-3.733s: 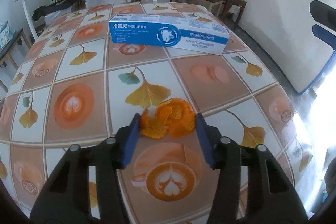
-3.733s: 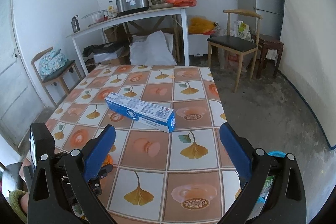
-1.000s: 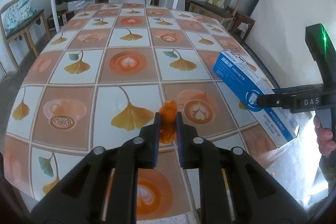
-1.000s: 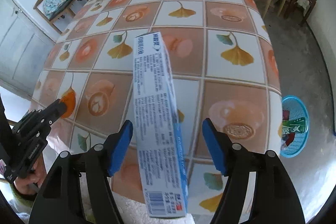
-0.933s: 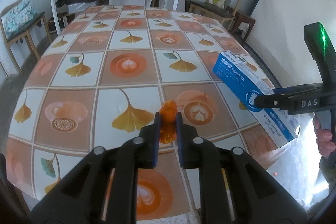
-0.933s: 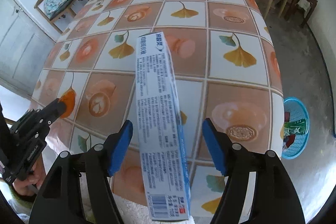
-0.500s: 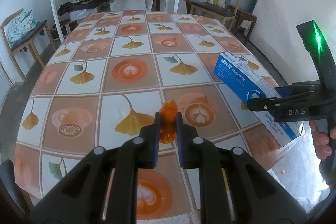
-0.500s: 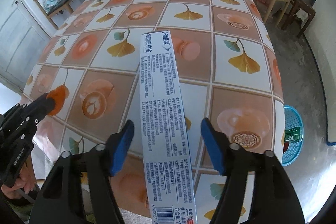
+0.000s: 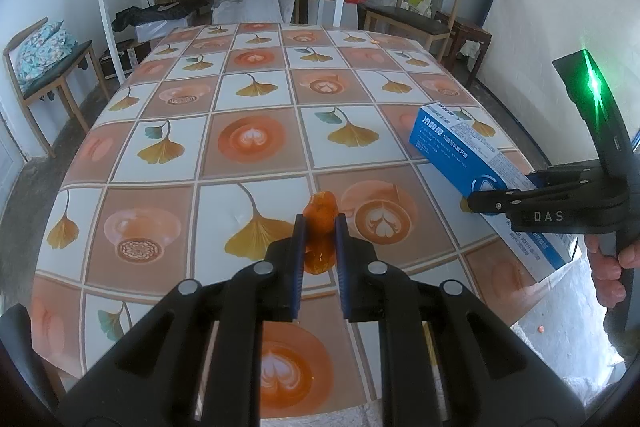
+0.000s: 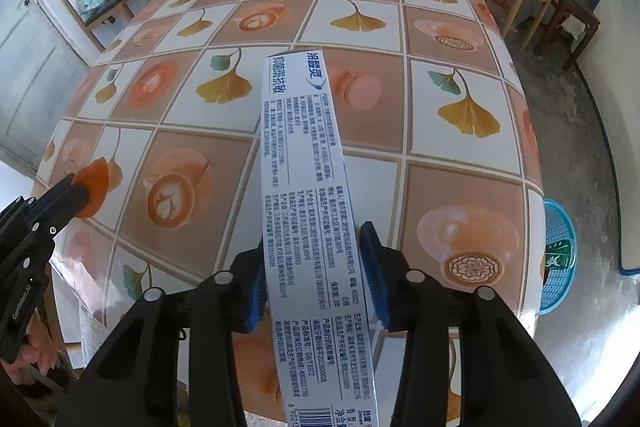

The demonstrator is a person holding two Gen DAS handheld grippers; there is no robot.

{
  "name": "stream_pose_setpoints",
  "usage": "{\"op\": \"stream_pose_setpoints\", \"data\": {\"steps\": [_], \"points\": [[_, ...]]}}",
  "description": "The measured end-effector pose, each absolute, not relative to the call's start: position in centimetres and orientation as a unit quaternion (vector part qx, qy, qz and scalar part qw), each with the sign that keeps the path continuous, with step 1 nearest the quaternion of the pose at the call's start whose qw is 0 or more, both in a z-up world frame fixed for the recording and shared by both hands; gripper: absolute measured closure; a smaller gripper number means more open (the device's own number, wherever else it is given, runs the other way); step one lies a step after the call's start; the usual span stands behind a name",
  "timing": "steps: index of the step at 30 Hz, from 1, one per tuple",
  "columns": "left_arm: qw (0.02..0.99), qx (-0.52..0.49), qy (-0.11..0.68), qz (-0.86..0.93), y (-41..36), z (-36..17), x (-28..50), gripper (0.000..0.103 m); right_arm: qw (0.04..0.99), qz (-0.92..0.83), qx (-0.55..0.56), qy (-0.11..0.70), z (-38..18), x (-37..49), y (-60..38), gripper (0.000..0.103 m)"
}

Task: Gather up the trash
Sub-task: 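Lift the toothpaste box with the right gripper and turn toward the wastebasket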

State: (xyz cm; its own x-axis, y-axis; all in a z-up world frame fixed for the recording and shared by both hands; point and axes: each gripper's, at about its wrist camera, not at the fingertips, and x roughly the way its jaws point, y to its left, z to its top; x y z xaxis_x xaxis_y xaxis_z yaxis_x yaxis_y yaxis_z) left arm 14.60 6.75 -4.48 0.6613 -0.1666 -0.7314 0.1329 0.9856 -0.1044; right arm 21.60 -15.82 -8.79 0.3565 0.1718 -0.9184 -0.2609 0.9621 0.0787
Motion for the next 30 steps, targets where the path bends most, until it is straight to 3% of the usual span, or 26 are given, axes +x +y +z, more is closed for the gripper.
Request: {"op": "stream_pose_setpoints", "data": {"steps": [19,30], "points": [[0.913,-0.018,0.400,-0.081,6.7,-3.8,14.3,0.090,0.830,0.162,0.055,0.531,-6.9,21.4,-18.3,0.069],[0.919,-0.007,0.368,-0.138,2.5,0.8,15.6,0.090,0.877,0.133,0.185,0.424,-0.3,19.0,-30.7,0.069]]}}
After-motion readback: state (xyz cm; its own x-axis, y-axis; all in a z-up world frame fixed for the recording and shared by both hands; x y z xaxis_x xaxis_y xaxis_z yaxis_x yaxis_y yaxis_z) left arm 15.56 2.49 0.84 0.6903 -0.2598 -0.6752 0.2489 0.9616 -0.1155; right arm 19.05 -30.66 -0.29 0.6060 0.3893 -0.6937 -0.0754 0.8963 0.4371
